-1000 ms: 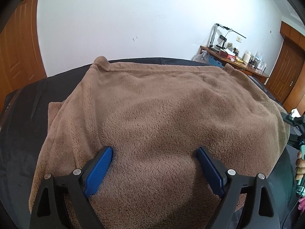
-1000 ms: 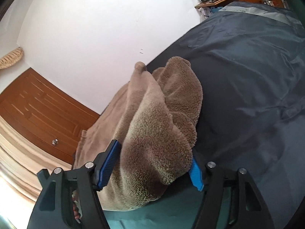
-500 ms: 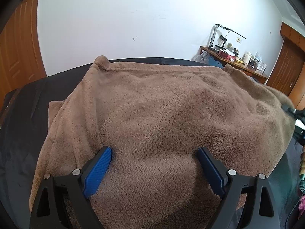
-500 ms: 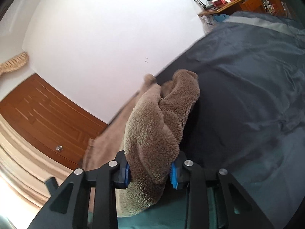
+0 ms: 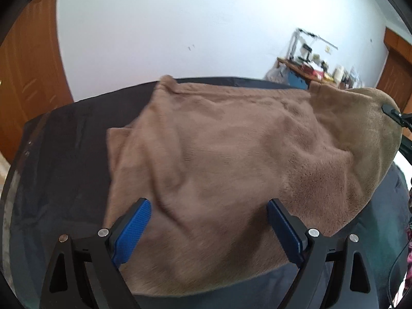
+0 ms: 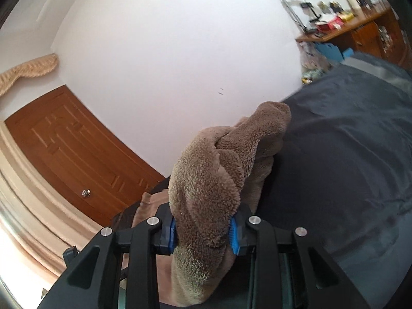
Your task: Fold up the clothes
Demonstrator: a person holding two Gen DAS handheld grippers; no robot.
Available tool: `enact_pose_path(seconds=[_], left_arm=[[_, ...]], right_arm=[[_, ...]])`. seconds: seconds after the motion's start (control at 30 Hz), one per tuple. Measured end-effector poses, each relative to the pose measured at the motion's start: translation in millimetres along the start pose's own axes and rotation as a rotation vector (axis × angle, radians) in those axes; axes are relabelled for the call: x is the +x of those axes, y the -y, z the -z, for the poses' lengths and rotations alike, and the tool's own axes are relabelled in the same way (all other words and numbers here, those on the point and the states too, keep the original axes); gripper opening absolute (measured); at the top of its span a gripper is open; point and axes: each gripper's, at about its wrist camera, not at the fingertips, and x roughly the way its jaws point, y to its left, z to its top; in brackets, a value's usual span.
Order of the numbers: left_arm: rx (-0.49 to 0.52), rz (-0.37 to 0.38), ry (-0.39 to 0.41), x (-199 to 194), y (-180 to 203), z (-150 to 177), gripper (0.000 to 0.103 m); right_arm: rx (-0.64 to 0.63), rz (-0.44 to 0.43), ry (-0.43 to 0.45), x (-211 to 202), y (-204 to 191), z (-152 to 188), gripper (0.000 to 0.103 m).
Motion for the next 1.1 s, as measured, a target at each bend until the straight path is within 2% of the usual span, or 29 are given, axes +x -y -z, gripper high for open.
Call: enact_pose_path(seconds=[0.13,0.33,0.5,0.77,0.9,1.0,1.1], left_arm=[[-0.087,0.020,0.027,-5,-23,3,0.093],[-0.156,0.018,0.017,0,-47,3,0.093],[-0.258,-0.024,0.031,-6,-81,3,0.093],[-0.454,-0.093,0.051,-14,-139,8,0.093],[-0.555,-0.110,0.068,-18,-163,14,0.093],[-0.573,-0.108,0.066,-19,-164,17,0.093],[-0.569,-0.095,0.048,-13,-160,18,0.093]], right_arm=[[-0.051,-0.028,-0.001,11,-32,1,0.032],[-0.135,-0.091,-0.026,37,-88,10,0.032],[-0.223,-0.151,-0.062,66,-137,30,0.032],[-0.343,-0.236,-0.199,132,-197,98,0.032],[-0.416,-0.220,-0.282,164,-212,140,0.032],[-0.467,-0.206,-0.313,174,-215,162,0.032],[-0.495,-0.204,-0.293,168,-217,163,0.031]])
